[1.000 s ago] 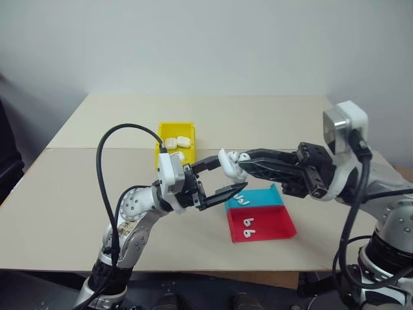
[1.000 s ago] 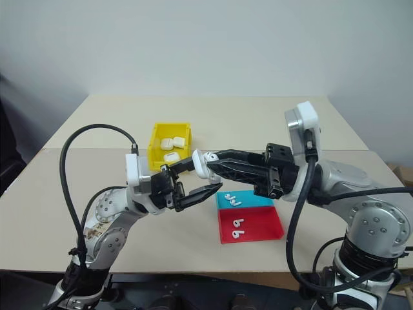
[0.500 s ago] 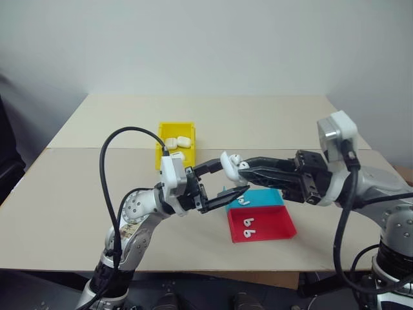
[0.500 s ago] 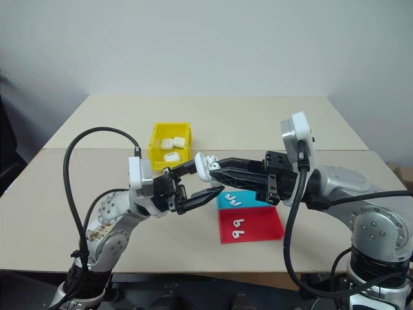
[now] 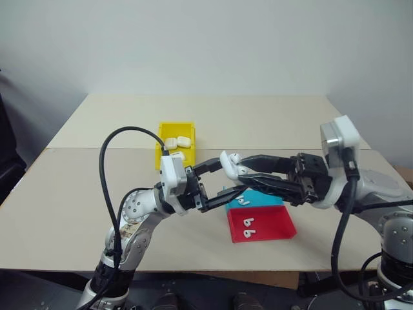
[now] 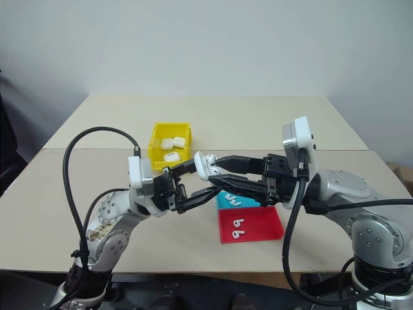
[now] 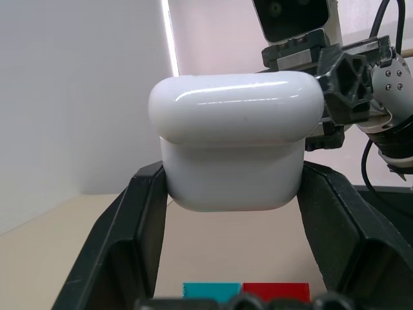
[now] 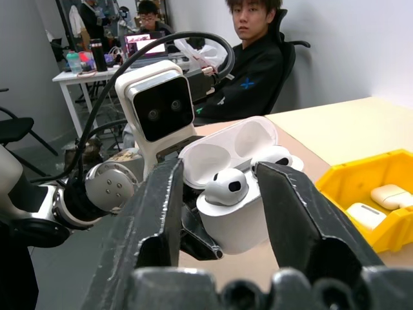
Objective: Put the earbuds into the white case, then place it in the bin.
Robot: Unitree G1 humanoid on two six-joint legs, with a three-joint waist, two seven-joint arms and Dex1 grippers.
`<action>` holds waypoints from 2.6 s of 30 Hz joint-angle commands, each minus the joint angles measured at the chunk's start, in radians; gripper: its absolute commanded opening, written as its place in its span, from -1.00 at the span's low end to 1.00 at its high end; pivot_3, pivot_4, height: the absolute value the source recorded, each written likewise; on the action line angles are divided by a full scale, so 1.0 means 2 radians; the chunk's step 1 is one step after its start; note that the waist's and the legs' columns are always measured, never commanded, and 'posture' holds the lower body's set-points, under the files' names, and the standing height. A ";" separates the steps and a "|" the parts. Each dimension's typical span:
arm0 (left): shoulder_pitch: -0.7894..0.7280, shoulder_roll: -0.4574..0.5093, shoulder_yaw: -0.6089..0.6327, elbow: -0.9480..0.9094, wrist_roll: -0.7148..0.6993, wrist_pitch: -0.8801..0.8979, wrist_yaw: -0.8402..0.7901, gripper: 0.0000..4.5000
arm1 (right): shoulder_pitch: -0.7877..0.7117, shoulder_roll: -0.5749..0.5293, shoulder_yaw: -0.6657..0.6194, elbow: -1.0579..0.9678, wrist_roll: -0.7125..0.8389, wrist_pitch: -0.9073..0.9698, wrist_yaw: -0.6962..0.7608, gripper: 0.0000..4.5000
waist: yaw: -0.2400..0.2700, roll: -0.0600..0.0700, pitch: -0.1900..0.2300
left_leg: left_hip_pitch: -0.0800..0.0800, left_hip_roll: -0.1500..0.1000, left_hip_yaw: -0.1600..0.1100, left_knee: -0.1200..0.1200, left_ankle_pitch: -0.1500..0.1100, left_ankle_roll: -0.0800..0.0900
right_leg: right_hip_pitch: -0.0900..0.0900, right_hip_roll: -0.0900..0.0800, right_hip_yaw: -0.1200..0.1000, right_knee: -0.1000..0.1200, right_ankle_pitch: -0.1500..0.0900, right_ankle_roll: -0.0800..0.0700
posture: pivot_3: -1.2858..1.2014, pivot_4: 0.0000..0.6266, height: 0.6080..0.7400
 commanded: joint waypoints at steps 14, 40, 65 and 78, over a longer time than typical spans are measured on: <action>-0.023 0.005 0.000 0.022 0.020 0.000 -0.006 0.22 | -0.079 -0.104 -0.020 0.064 0.007 -0.031 0.060 -0.22 | -0.002 0.000 0.000 | 0.000 0.000 0.000 0.000 0.000 0.000 | 0.000 0.000 0.000 0.000 0.000 0.000 | 0.03 -0.52 1.00; -0.066 0.012 -0.016 0.066 0.064 -0.011 -0.038 0.22 | -0.255 -0.059 0.242 0.138 -0.269 -0.121 0.222 -0.98 | 0.001 0.000 0.000 | -0.001 0.000 0.000 0.000 0.000 0.000 | -0.001 0.000 0.000 0.000 0.001 -0.002 | 0.03 -0.52 1.00; -0.114 -0.053 0.021 0.107 0.158 -0.036 0.122 0.22 | -0.213 -0.017 0.033 0.188 -0.176 -0.118 0.129 -0.98 | 0.006 0.000 0.000 | -0.001 0.000 0.000 0.000 0.000 0.000 | 0.000 0.000 0.000 0.000 0.001 -0.001 | 0.03 -0.52 1.00; -0.286 -0.078 0.087 0.389 0.277 0.089 0.398 0.22 | -0.042 -0.005 0.005 0.120 -0.158 -0.105 0.041 -0.98 | 0.005 0.000 0.000 | -0.001 -0.001 0.000 0.000 -0.001 0.001 | -0.001 0.000 0.000 -0.001 0.001 0.000 | 0.03 -0.52 1.00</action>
